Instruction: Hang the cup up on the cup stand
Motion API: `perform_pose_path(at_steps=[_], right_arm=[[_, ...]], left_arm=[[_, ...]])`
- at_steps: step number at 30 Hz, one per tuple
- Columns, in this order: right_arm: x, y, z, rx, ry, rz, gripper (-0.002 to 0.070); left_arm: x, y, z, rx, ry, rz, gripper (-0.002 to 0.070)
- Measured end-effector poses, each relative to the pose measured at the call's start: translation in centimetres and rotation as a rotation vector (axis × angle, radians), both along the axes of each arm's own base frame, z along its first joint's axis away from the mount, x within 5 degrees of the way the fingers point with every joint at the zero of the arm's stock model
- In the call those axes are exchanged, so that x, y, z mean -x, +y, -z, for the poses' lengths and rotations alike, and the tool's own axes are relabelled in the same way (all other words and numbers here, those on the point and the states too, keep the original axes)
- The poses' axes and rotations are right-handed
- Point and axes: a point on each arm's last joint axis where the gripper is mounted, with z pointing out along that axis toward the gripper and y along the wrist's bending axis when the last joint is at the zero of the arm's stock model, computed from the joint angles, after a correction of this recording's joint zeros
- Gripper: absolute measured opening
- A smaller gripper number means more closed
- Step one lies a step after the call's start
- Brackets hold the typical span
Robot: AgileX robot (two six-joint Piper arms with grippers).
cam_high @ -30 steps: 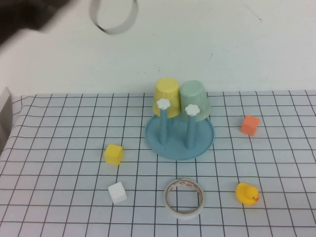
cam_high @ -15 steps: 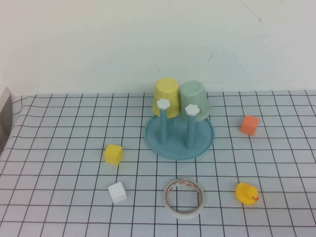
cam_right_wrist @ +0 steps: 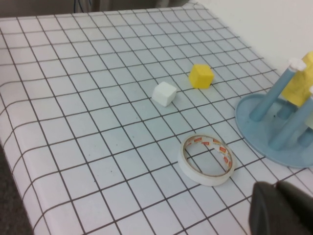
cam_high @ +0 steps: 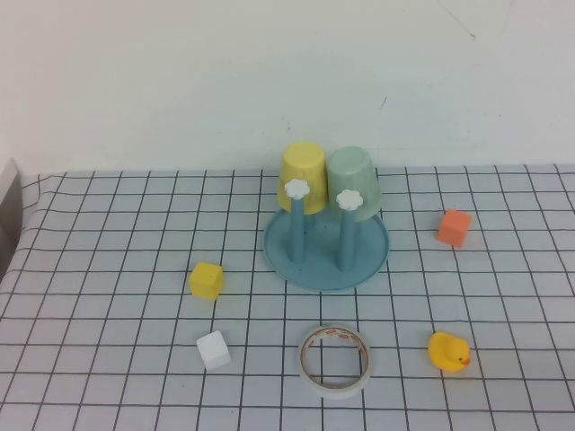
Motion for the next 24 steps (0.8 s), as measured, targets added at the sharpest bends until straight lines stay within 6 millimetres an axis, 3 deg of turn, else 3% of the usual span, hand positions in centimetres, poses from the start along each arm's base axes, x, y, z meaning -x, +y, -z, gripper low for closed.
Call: perform_pose_path(at_steps=[6,9,18,24], right_arm=[[0.0,0.0,0.1,0.006,0.006,-0.001,-0.0001],[0.0,0.0,0.1,0.007,0.007,-0.002,-0.0001],[0.0,0.0,0.1,0.016,0.000,-0.007,-0.0001],[0.0,0.0,0.1,0.017,-0.001,-0.007,-0.0001]], left_arm=[[0.1,0.3,4.0,0.022,0.285,-0.050,-0.0001],[0.8,1.0,5.8,0.030,0.342,-0.088,-0.0001],[3.7,3.3,11.2,0.100,0.180,-0.278,-0.0001],[3.6,3.4,15.4,0.142,0.108,-0.371,-0.0001]])
